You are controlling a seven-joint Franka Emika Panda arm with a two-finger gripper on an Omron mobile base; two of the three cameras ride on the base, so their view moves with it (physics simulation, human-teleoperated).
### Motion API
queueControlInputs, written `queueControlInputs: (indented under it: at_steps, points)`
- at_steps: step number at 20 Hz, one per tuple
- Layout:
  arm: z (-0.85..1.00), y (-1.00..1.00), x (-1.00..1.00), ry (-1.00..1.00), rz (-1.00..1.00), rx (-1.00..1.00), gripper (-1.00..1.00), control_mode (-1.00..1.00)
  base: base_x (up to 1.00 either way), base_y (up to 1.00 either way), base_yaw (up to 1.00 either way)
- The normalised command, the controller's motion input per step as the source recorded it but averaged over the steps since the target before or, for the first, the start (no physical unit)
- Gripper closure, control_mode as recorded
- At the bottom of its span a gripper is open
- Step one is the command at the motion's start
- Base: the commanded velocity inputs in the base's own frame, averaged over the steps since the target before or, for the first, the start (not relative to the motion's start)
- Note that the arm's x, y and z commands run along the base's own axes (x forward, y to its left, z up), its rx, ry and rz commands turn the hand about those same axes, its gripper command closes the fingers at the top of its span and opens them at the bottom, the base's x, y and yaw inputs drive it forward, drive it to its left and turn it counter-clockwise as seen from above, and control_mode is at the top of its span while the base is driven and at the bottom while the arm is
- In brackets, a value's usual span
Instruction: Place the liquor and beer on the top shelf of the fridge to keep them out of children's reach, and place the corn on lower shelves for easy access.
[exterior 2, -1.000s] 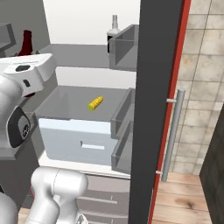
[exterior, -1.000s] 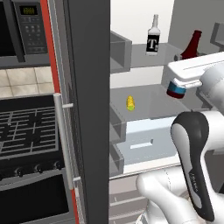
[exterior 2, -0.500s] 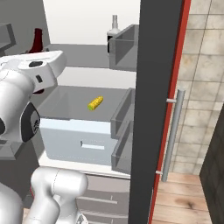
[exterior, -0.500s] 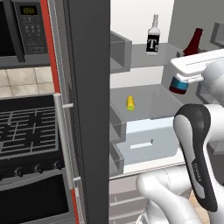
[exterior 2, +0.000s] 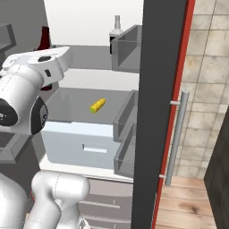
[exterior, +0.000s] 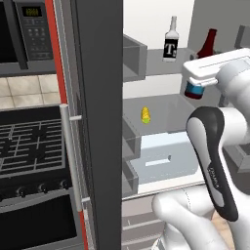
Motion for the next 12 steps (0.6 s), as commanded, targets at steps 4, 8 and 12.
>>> queueControlInputs:
  at_steps: [4,8,12]
  points:
    - [0.00,0.00,0.33,0.00,0.00,-0.03,1.00,-1.00,0.00,0.00,0.00]
    - [0.07,0.00,0.28,-0.02,0.00,-0.05,1.00,-1.00,0.00,0.00,0.00]
    - [0.14,0.00,0.23,-0.04,0.00,-0.06,1.00,-1.00,0.00,0.00,0.00]
